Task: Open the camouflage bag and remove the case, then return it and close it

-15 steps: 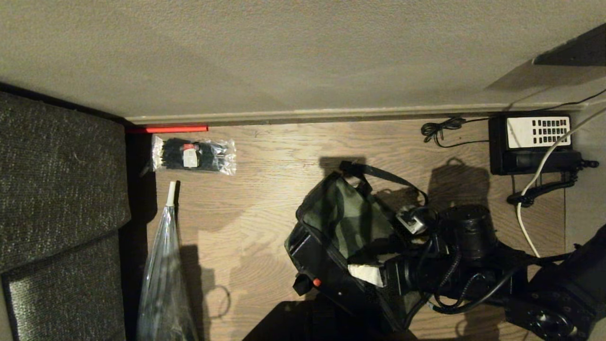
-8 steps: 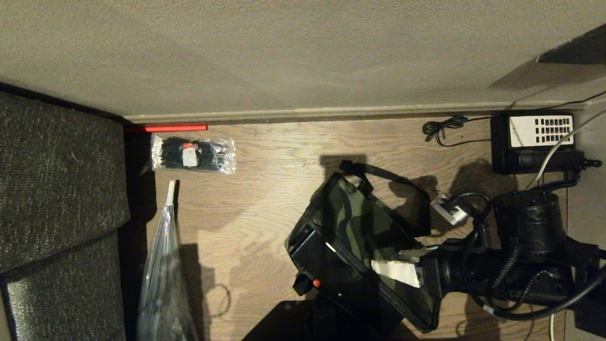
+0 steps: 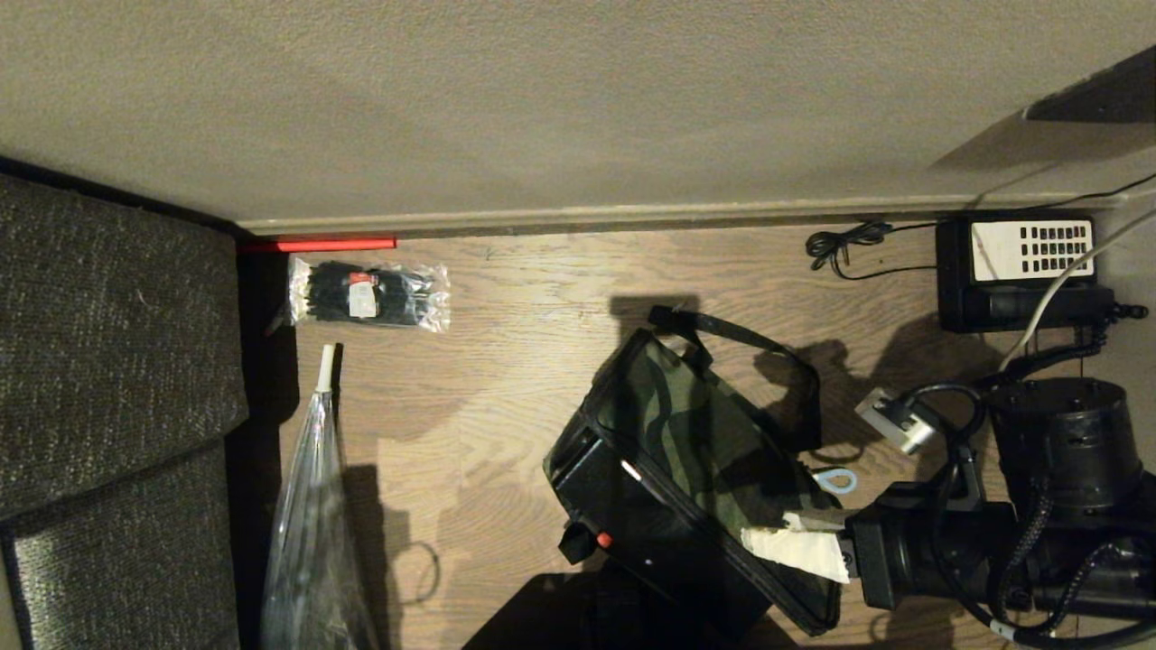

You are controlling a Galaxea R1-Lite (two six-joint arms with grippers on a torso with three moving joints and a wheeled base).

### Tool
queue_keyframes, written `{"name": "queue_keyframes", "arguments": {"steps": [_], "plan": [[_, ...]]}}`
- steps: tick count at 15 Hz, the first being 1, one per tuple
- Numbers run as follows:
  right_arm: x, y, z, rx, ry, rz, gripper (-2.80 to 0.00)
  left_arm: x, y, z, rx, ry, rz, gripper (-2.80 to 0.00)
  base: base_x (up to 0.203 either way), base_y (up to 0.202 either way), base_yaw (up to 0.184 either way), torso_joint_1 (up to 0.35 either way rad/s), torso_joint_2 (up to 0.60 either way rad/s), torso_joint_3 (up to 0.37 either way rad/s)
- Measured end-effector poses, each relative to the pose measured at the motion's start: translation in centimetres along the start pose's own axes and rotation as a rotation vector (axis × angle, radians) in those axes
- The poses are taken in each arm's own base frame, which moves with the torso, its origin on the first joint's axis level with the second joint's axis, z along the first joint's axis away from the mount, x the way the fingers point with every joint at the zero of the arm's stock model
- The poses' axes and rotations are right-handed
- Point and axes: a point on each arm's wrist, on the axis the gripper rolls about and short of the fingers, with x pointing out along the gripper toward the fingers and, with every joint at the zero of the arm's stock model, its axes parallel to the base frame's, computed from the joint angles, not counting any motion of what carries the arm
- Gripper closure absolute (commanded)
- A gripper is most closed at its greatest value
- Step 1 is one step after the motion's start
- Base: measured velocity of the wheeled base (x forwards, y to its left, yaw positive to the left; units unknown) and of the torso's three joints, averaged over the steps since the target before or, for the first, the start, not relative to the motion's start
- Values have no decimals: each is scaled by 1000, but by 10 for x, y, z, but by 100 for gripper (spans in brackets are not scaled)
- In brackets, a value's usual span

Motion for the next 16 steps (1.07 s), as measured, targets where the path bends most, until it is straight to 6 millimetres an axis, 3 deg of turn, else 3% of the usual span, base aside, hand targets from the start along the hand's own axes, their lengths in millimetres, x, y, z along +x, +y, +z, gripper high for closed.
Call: {"name": "queue_keyframes", "arguments": {"steps": [4, 7, 12, 16], "plan": [[-7, 2, 5, -26, -50, 17, 0, 0, 0, 0, 0, 0, 0, 0, 0, 0, 0, 0, 0, 0], [-25, 3, -4, -25, -66, -5, 0, 0, 0, 0, 0, 0, 0, 0, 0, 0, 0, 0, 0, 0], [-80, 12, -30, -77, -122, -179, 0, 0, 0, 0, 0, -1, 0, 0, 0, 0, 0, 0, 0, 0], [-140, 24, -74, -188, -180, -334, 0, 0, 0, 0, 0, -1, 0, 0, 0, 0, 0, 0, 0, 0]]}}
